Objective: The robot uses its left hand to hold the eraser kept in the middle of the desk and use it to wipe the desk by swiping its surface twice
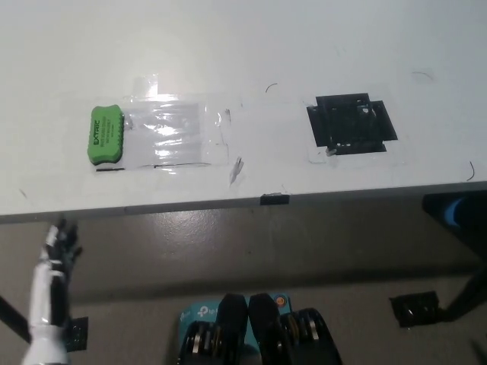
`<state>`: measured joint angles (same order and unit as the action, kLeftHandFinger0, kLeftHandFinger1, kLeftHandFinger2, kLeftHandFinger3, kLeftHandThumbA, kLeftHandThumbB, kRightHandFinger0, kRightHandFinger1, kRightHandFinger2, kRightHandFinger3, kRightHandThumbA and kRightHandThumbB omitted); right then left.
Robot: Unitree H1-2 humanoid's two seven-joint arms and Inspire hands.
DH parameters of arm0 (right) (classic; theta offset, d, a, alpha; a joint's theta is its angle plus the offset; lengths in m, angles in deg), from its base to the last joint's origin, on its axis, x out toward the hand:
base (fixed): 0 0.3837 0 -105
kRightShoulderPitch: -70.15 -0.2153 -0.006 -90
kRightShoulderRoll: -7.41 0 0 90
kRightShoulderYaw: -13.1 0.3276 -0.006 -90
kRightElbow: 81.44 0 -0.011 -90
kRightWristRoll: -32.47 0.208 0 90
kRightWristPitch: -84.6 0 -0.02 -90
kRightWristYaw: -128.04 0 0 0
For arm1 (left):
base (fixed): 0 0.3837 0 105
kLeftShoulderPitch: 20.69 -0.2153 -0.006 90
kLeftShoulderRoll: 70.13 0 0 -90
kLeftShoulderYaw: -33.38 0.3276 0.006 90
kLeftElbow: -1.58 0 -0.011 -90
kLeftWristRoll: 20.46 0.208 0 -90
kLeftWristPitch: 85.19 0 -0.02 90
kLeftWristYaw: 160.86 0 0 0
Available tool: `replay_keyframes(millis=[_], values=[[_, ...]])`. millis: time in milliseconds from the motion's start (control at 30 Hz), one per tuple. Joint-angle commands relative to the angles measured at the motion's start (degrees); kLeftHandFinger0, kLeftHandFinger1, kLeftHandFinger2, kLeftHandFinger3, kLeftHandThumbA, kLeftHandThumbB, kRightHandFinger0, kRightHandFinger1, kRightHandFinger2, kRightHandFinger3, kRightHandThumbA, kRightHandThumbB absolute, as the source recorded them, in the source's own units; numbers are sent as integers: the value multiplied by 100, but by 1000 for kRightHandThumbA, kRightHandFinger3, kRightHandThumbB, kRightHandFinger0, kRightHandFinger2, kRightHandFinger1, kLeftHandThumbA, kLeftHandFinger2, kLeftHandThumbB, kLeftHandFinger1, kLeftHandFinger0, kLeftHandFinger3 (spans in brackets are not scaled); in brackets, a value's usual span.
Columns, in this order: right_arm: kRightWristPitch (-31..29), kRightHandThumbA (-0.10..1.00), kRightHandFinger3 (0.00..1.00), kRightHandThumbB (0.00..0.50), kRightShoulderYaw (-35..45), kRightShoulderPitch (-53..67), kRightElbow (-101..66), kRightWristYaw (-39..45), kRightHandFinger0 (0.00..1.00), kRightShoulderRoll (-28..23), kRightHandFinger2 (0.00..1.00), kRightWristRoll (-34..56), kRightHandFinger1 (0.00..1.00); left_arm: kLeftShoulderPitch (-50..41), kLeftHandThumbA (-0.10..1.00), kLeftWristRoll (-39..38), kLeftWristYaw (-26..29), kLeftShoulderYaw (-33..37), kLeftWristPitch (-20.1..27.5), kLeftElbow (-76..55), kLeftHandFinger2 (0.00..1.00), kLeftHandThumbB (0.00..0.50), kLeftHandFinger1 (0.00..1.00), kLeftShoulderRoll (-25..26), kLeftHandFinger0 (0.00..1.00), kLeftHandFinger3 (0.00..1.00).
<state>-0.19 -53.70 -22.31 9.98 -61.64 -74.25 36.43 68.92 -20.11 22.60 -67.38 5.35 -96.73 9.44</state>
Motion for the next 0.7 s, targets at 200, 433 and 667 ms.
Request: replay_keyframes(millis=[200, 433, 667], values=[[39, 1000, 1000, 176, 27, -78, -221, -122, 1000, -130, 1000, 15, 1000, 654, 1000, 370, -198, -503, -1154, -1354, 1000, 294, 1000, 1496, 1000, 1000], [55, 1000, 1000, 153, -1, -63, -227, -62, 1000, -226, 1000, 1, 1000, 1709, 1000, 933, -364, -100, -1472, -837, 1000, 283, 1000, 2375, 1000, 1000], [102, 1000, 1000, 150, -15, -78, -271, -121, 1000, -244, 1000, -50, 1000, 2811, 1000, 2446, -390, 1157, -1258, 847, 1000, 173, 1000, 3246, 1000, 1000]])
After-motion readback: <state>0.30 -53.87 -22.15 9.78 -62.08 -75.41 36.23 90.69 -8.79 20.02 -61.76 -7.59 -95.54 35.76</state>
